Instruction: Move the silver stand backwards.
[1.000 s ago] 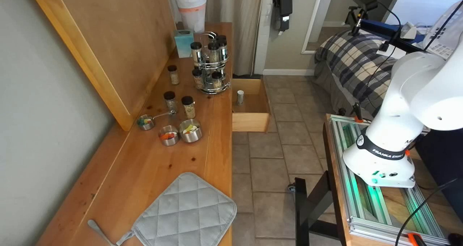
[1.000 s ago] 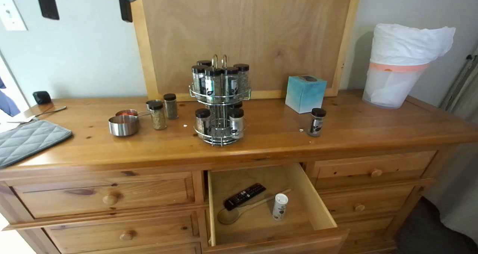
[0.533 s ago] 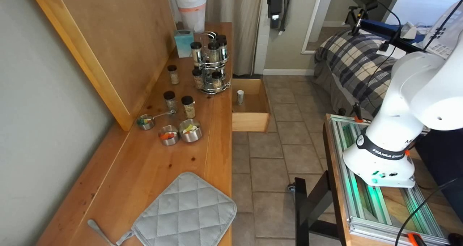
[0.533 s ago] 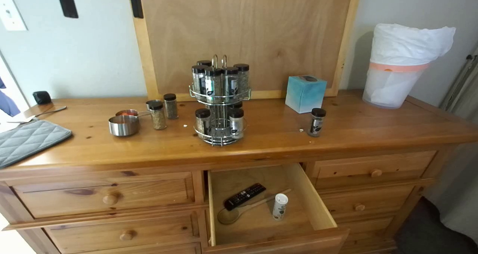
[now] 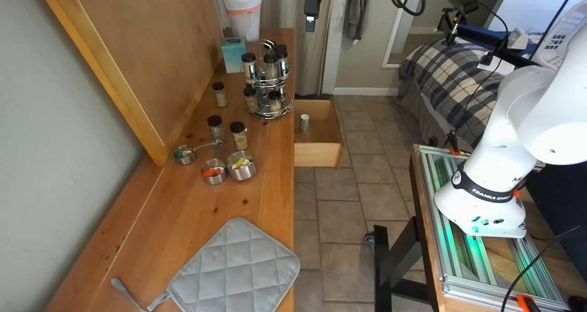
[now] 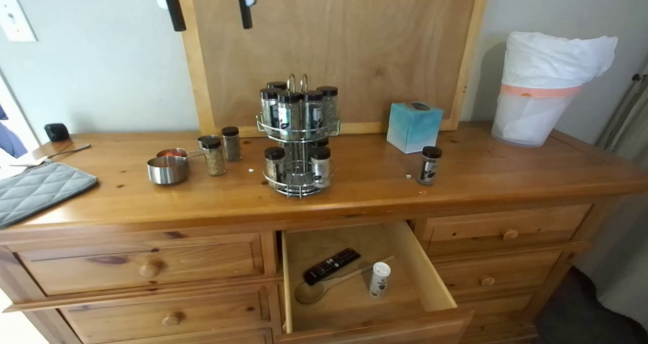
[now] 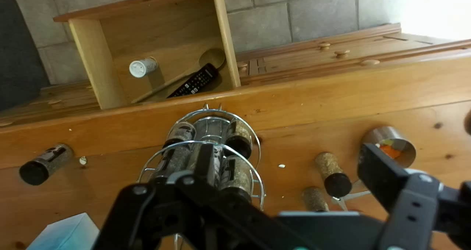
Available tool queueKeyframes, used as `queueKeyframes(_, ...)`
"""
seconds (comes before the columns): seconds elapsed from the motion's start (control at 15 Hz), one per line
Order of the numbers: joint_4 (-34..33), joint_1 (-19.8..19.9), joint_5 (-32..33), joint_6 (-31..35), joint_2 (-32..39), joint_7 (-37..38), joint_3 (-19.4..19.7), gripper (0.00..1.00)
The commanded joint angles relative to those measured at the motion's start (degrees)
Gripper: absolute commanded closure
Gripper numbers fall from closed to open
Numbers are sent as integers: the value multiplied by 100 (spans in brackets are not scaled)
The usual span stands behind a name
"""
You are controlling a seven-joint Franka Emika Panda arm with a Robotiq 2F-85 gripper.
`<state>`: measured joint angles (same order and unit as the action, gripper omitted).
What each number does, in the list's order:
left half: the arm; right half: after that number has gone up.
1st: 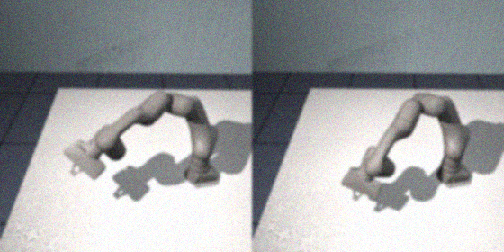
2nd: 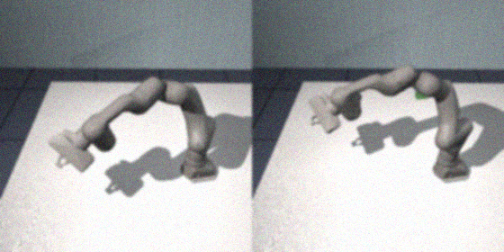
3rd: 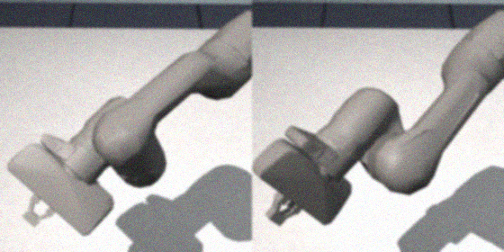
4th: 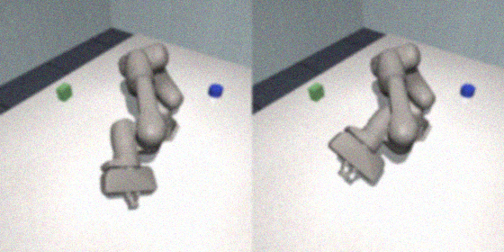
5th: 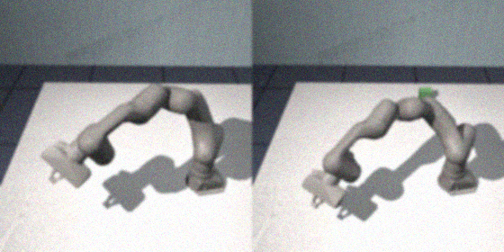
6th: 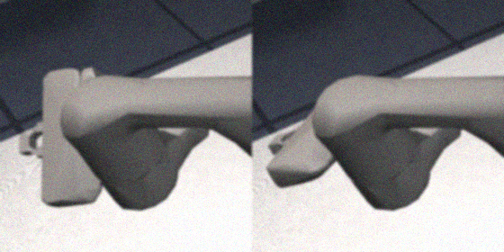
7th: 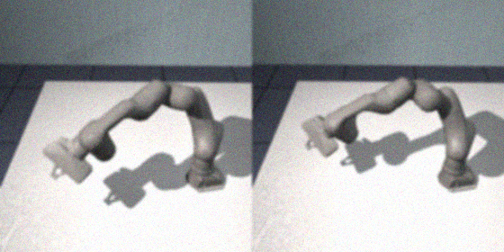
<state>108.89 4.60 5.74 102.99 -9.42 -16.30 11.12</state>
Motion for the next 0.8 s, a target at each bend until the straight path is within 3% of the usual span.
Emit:
queueKeyframes(0.0,-456,152,-453,267,599,33,45,0)
queueKeyframes(0.73,-1357,333,-640,738,1731,100,-74,0)
